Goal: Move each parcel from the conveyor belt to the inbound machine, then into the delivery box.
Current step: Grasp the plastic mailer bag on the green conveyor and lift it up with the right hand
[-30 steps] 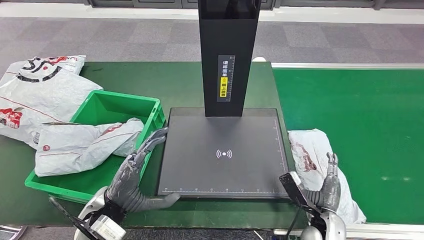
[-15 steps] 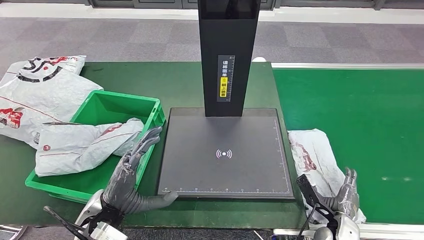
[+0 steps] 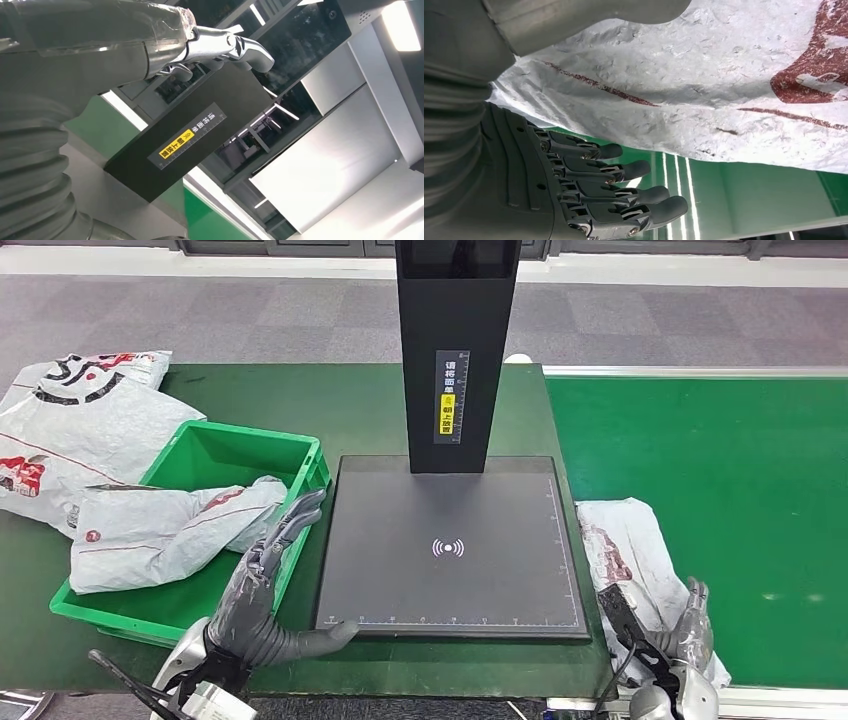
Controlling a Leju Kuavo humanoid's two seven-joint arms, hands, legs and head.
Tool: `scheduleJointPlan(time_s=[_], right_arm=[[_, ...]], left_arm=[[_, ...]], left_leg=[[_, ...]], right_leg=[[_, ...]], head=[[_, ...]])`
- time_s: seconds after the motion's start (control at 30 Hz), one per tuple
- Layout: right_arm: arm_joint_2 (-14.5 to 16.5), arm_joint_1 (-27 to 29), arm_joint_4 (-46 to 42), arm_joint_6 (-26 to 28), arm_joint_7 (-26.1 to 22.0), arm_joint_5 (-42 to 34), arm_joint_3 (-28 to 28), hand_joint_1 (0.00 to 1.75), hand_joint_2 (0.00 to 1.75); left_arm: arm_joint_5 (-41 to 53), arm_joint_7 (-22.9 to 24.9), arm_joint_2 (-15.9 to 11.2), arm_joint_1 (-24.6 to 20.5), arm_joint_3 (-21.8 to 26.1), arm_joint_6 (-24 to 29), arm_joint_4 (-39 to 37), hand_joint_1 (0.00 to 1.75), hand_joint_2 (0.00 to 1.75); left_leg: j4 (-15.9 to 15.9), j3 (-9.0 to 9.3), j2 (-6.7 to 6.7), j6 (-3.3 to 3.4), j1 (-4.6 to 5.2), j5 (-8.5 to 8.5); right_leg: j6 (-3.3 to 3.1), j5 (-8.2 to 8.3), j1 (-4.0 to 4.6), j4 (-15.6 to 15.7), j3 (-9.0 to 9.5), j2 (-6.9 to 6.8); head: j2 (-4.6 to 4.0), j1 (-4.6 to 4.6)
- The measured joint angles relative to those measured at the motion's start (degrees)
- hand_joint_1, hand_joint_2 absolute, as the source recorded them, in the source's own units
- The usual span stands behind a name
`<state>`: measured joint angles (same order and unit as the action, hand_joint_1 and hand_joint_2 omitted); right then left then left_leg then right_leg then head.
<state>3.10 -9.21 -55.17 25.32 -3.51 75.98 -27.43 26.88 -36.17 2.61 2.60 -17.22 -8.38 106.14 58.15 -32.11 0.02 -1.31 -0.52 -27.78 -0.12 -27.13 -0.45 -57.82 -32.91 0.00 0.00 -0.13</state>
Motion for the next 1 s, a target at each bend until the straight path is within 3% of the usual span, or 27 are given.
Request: scheduleJointPlan(time_s=[0.1, 0.27, 0.53, 1.0], right_arm=[[0.0, -0.2, 0.4, -1.8, -2.3, -2.8, -0.2, 0.0, 1.75], [0.0, -0.8, 0.9, -9.6, -7.7, -11.1, -0.3, 0.0, 1.75], [-0.8, -2.8, 0.5, -23.5, -6.5, -16.6, 0.5, 0.0, 1.75], [-3.0, -4.7, 0.6, -25.3, -3.3, -16.4, 3.7, 0.0, 1.75]], left_arm=[[0.0, 0.0, 0.0, 0.0, 0.0, -0.2, 0.0, 0.0, 1.75], [0.2, 0.0, 0.0, -0.3, 0.0, -0.7, -0.2, 0.0, 1.75], [1.0, 0.6, 0.0, -2.1, 0.0, -1.2, -1.2, 0.0, 1.75], [1.4, 1.6, 0.0, -2.6, 0.0, -1.4, -1.5, 0.0, 1.75]], left_leg=[[0.0, 0.0, 0.0, 0.0, 0.0, 0.0], [0.0, 0.0, 0.0, 0.0, 0.0, 0.0], [0.0, 0.09, 0.17, 0.0, 0.0, 0.0], [0.0, 0.11, 0.15, 0.0, 0.0, 0.02]], right_leg=[[0.0, 0.0, 0.0, 0.0, 0.0, 0.0], [0.0, 0.0, 0.0, 0.0, 0.01, 0.0], [0.04, 0.05, 0.0, 0.0, 0.03, 0.14], [0.04, 0.11, 0.01, 0.0, 0.05, 0.14]], head=[[0.0, 0.0], [0.0, 0.0], [0.0, 0.0], [0.0, 0.0]])
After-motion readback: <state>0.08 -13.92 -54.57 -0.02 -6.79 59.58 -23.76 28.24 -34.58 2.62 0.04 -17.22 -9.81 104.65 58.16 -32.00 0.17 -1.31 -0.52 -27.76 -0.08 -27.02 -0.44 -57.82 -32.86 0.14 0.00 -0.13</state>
